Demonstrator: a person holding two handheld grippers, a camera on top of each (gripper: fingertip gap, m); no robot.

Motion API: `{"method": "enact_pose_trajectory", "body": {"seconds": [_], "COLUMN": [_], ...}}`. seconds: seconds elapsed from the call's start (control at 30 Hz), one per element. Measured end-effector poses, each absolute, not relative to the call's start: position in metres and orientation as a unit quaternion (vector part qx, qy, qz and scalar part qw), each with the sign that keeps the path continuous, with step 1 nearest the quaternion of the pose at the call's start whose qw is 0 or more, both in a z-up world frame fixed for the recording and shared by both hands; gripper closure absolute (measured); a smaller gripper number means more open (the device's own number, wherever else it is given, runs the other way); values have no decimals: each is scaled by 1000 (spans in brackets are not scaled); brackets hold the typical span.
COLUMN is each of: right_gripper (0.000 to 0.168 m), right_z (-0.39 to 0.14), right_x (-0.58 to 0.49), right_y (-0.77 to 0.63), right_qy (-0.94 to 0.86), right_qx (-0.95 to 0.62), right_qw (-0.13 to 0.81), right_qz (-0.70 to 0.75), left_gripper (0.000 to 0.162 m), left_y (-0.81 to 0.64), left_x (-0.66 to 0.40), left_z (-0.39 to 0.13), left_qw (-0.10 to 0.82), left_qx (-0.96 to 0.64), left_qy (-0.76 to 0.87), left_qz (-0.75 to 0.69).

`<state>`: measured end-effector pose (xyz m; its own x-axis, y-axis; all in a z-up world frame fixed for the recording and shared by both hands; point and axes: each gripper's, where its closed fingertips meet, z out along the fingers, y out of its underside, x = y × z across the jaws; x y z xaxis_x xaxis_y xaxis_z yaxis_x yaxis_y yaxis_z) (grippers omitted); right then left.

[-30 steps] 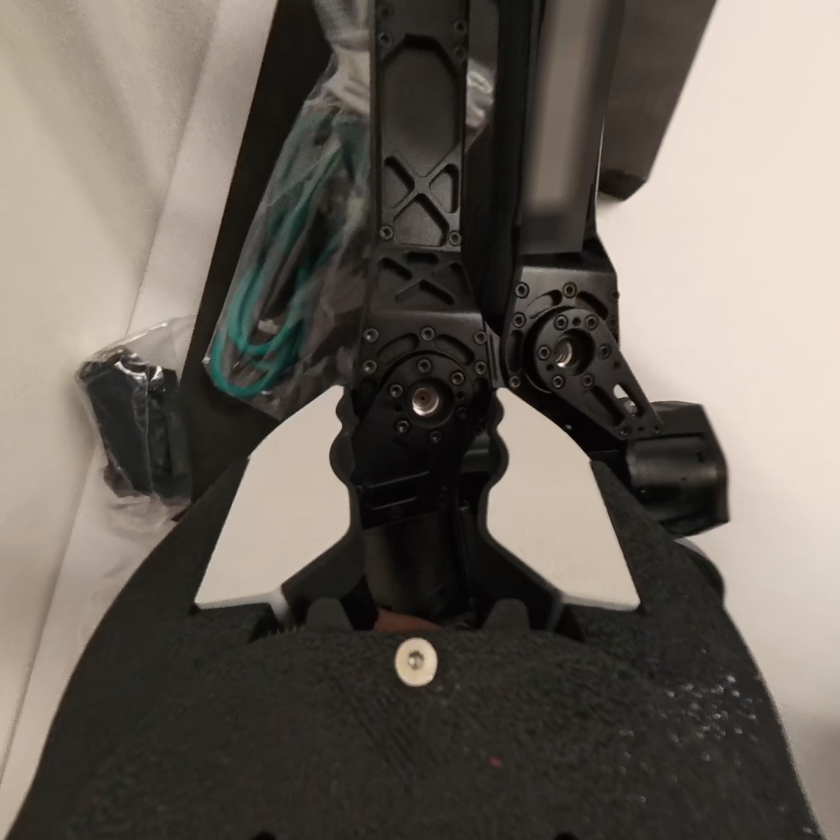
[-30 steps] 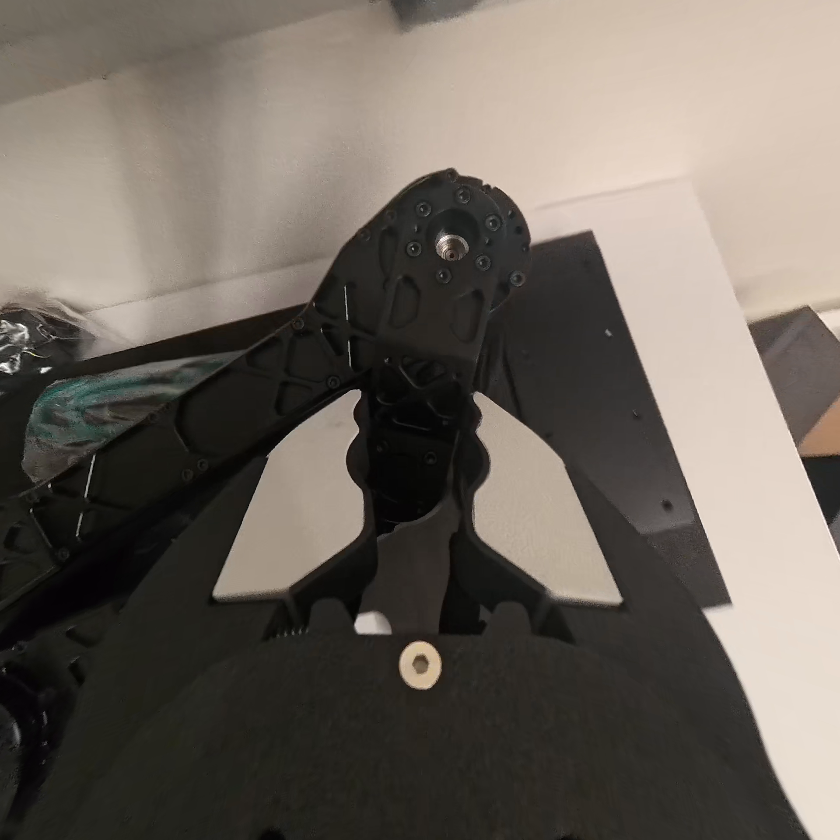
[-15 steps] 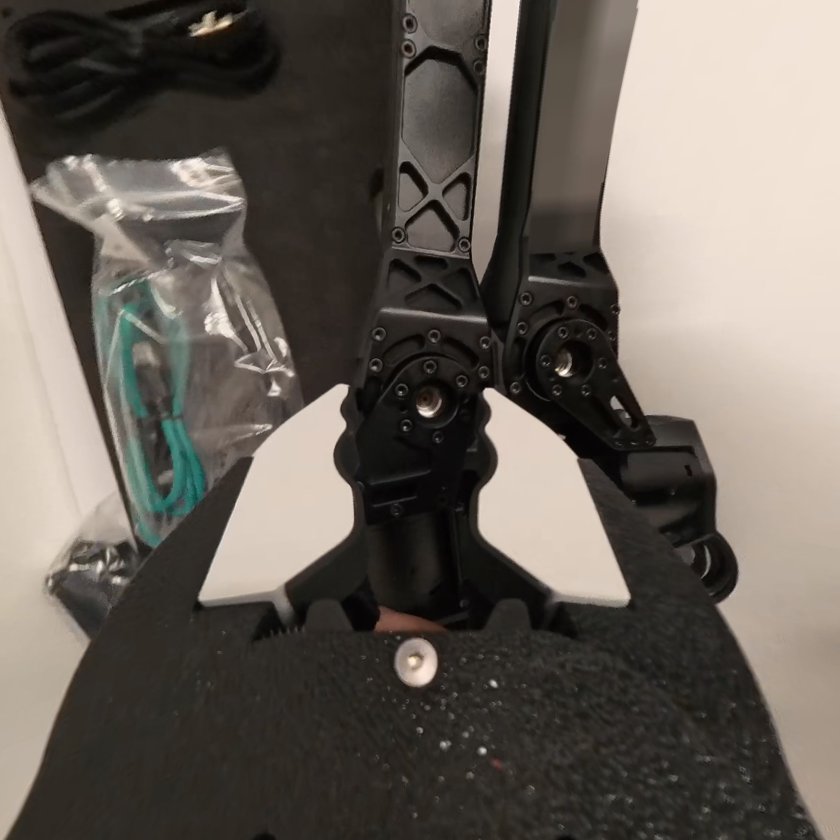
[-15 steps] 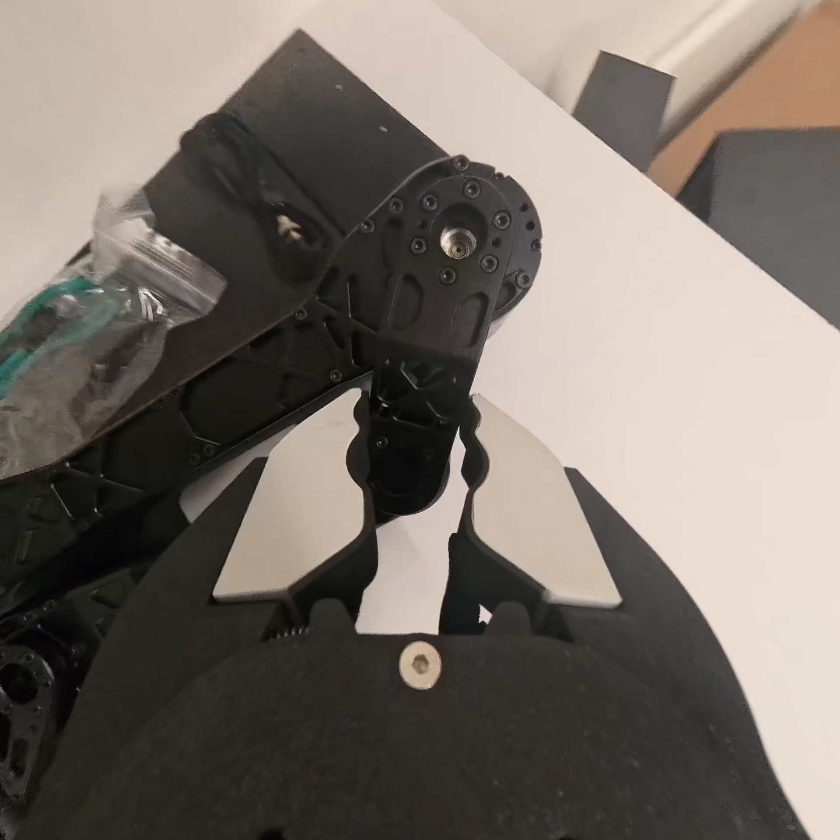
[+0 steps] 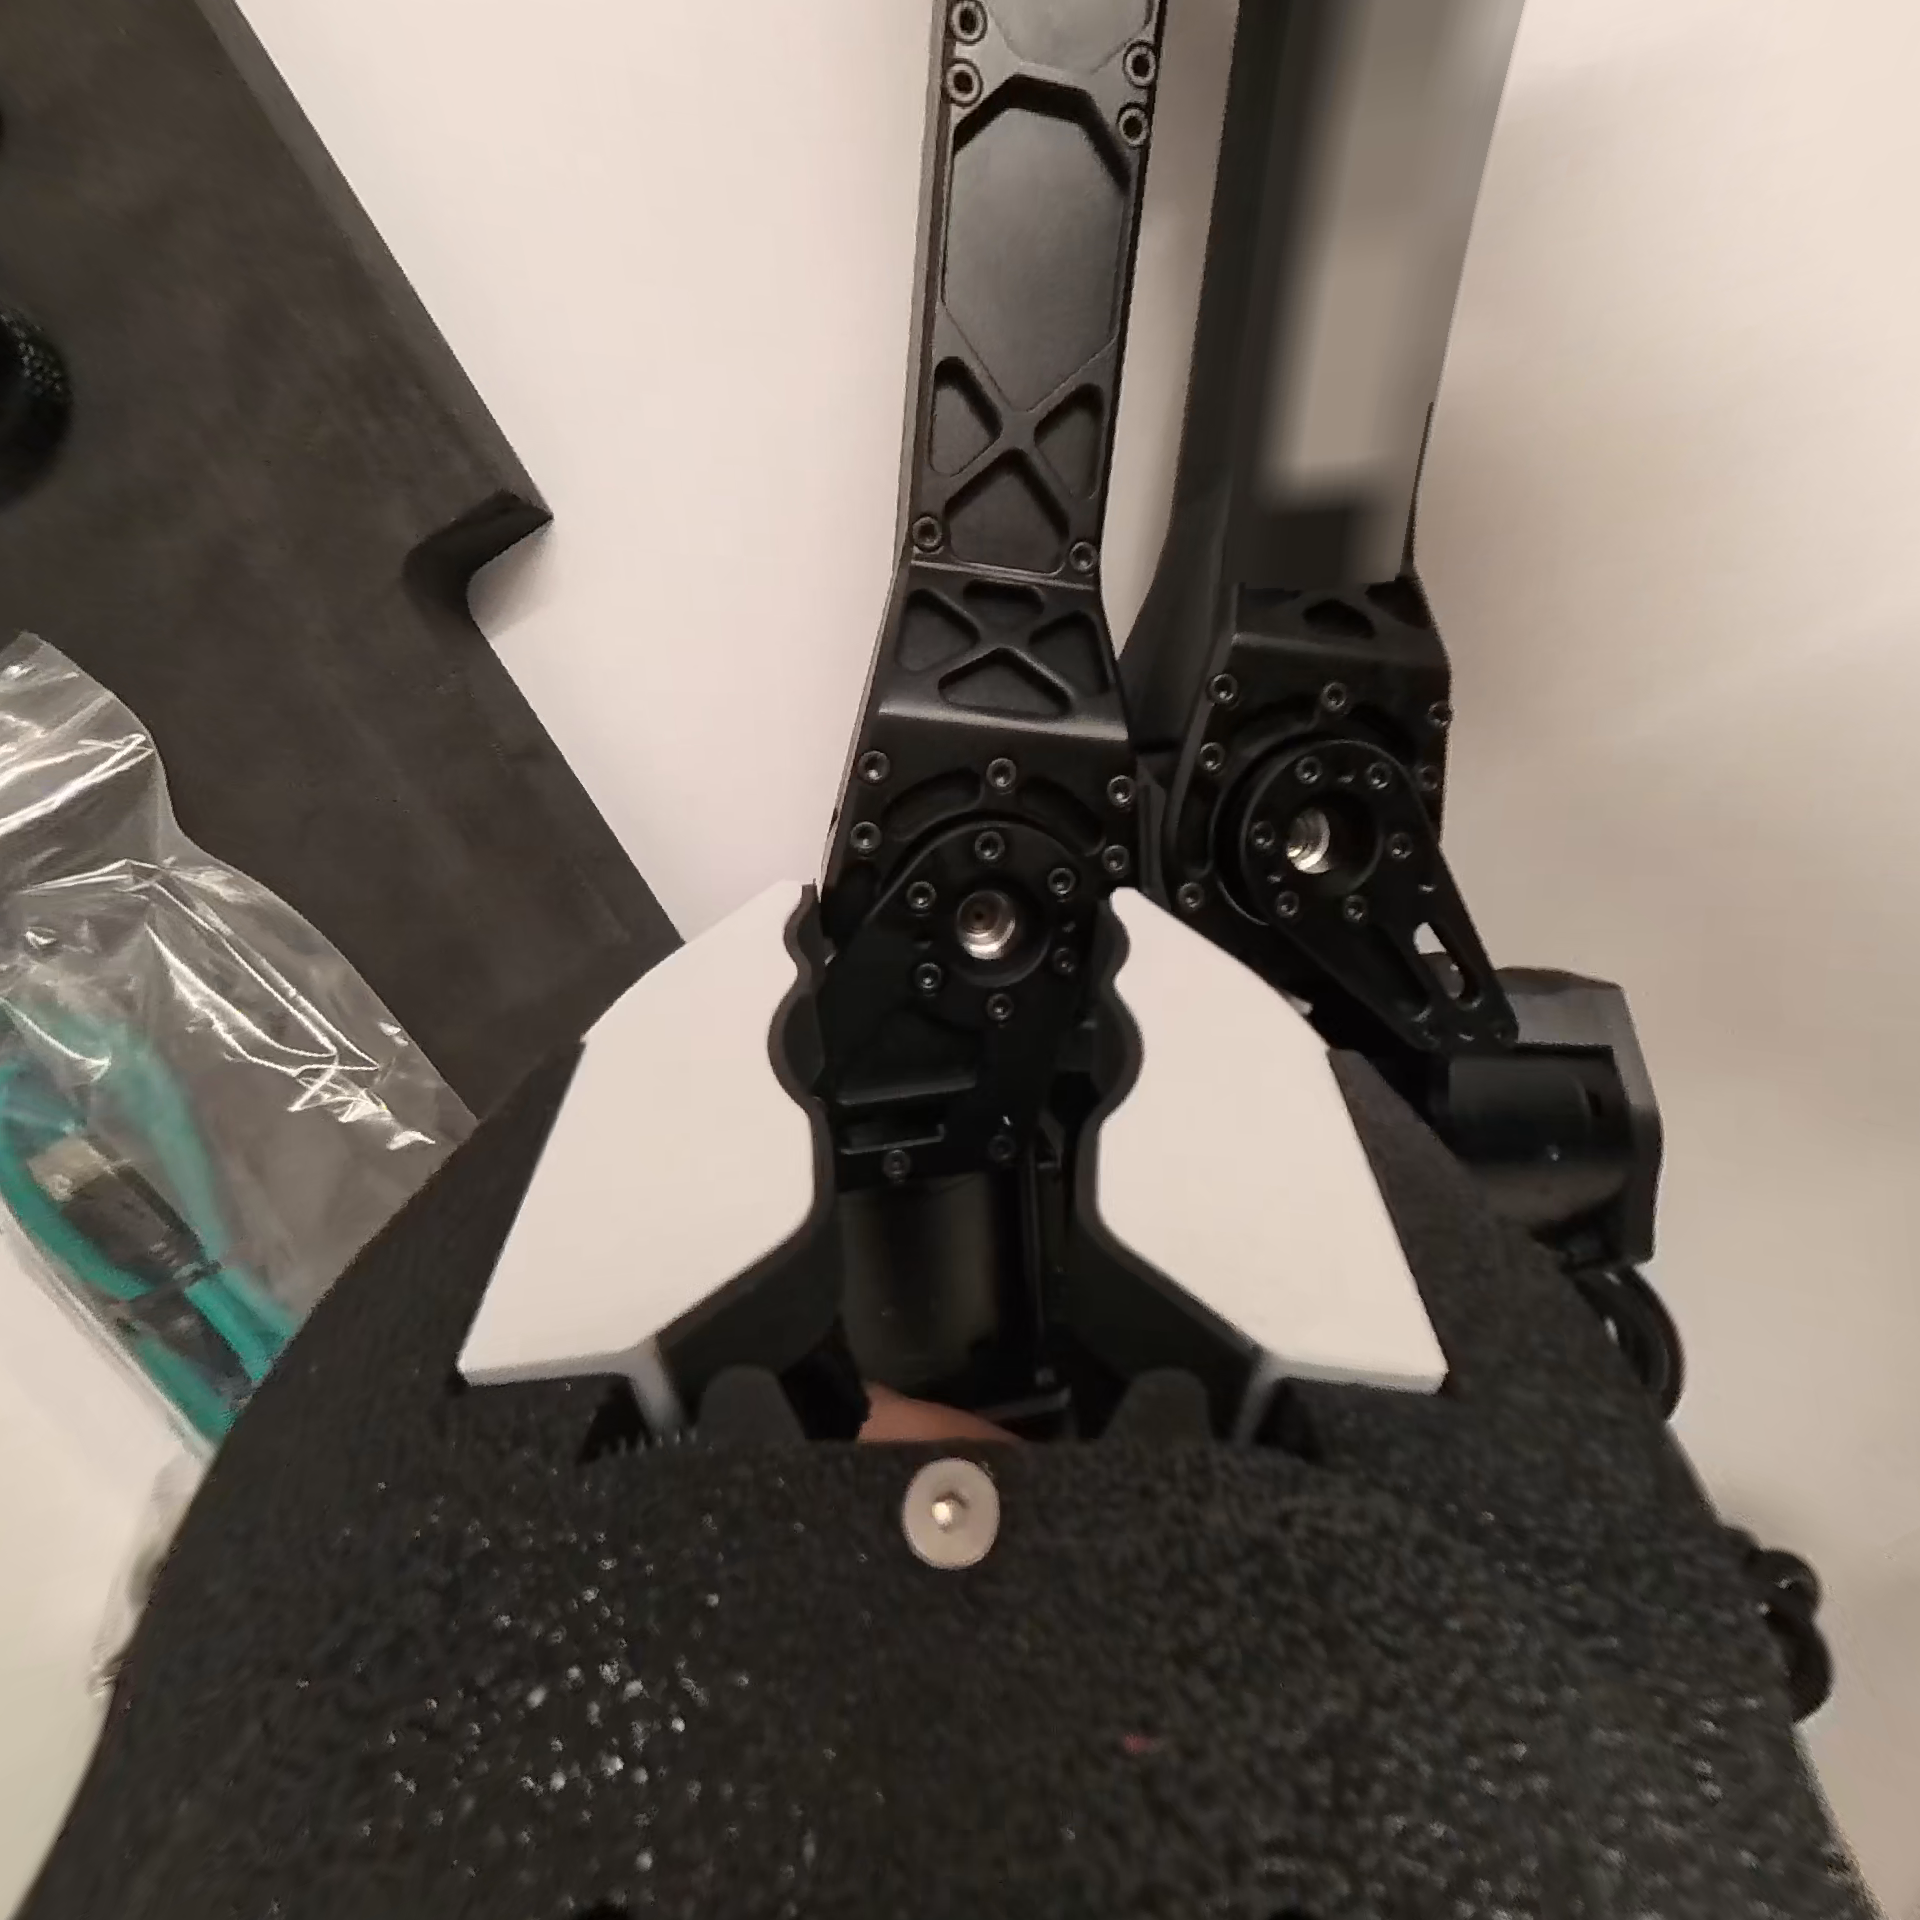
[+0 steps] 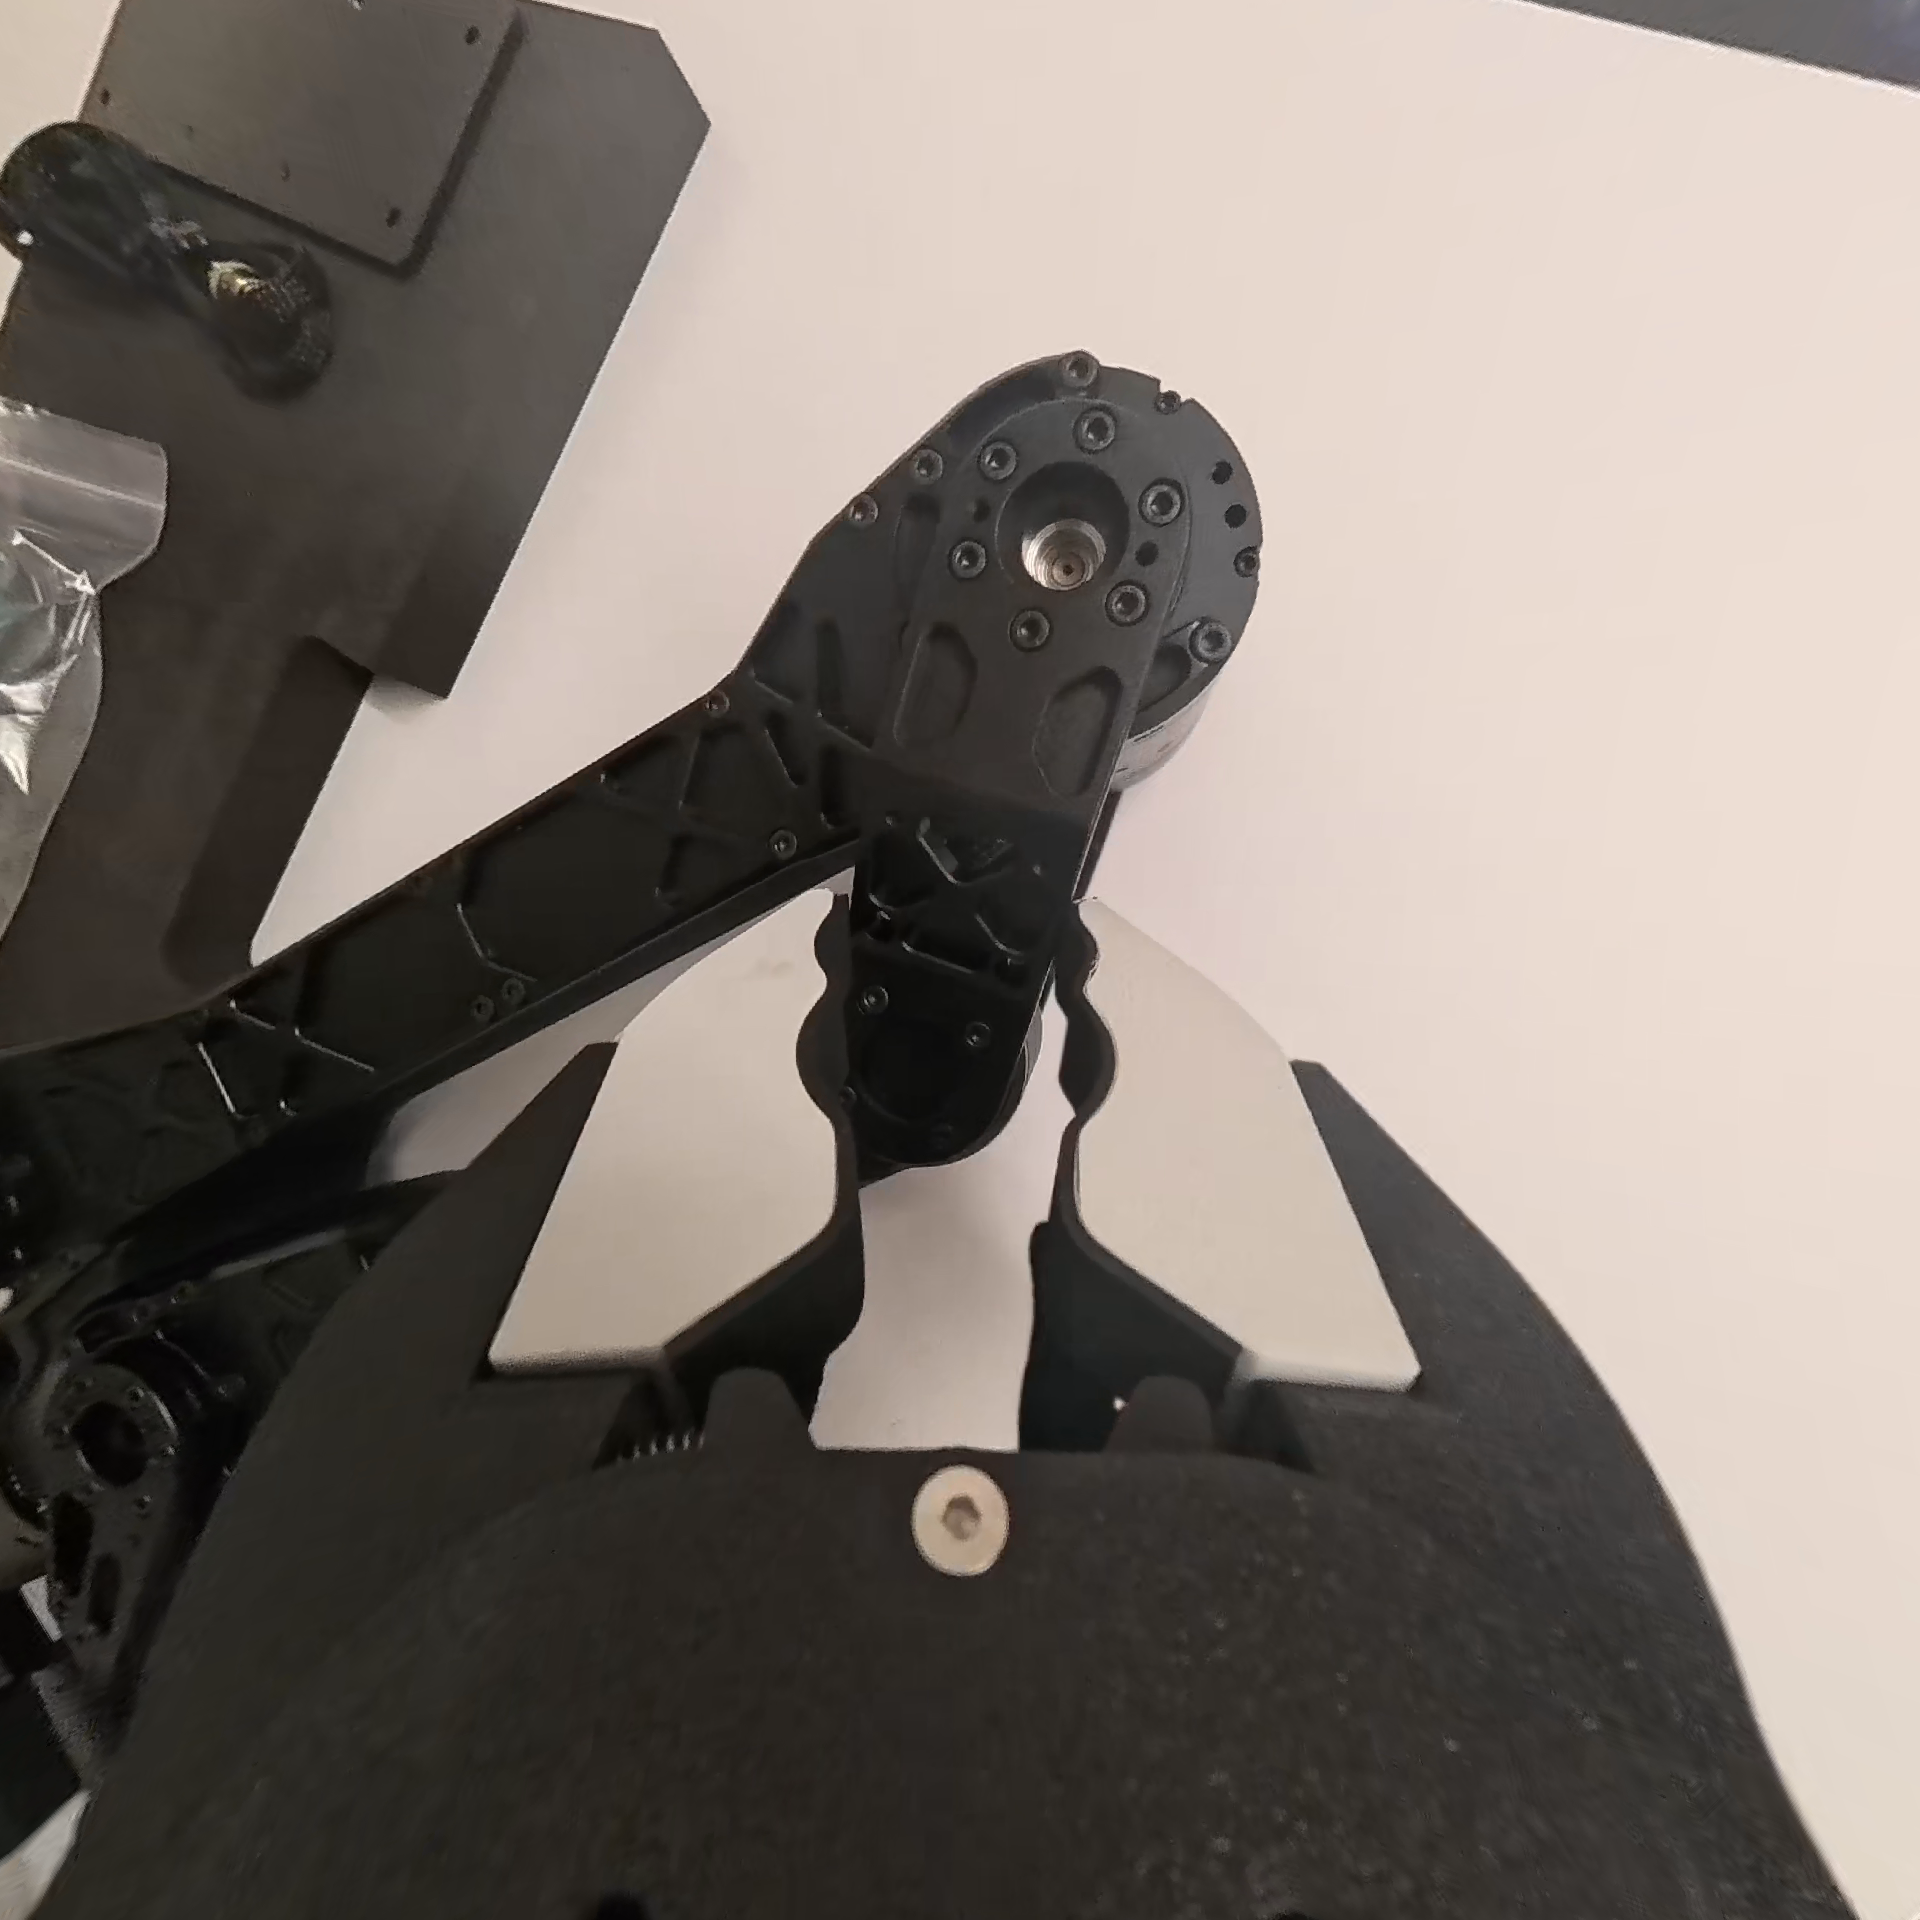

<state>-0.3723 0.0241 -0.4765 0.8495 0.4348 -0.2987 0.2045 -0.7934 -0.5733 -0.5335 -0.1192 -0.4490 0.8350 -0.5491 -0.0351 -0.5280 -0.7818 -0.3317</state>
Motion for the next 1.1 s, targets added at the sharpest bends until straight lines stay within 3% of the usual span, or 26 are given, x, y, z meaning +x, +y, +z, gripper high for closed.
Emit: {"method": "enact_pose_trajectory", "body": {"seconds": [0.13,0.2,0.3,0.43,0.6,0.73,0.97,1.1], "right_gripper": [125,118,100,95,88,91,99,102], "right_z": [-472,-461,-435,-406,-415,-443,-477,-488], "right_x": [-371,-367,-376,-409,-454,-486,-498,-497], "right_y": [25,30,18,-18,-41,-47,-53,-51], "right_qy": [-277,-355,-484,-677,-841,-900,-934,-931], "right_qx": [-900,-870,-799,-645,-438,-326,-238,-250], "right_qw": [275,302,309,272,209,180,151,155], "right_qz": [195,162,179,227,238,228,221,218], "left_gripper": [111,119,110,109,92,110,101,107], "left_y": [-118,-116,-124,-150,-155,-136,-109,-110], "left_x": [-535,-534,-542,-517,-461,-422,-426,-440], "left_z": [-447,-437,-412,-391,-416,-434,-458,-477], "left_qw": [199,243,321,359,298,277,283,257], "left_qx": [-952,-955,-947,-924,-921,-827,-618,-513], "left_qy": [231,168,18,-127,-247,-490,-732,-817], "left_qz": [-16,-6,-1,-27,49,-6,-44,-48]}}
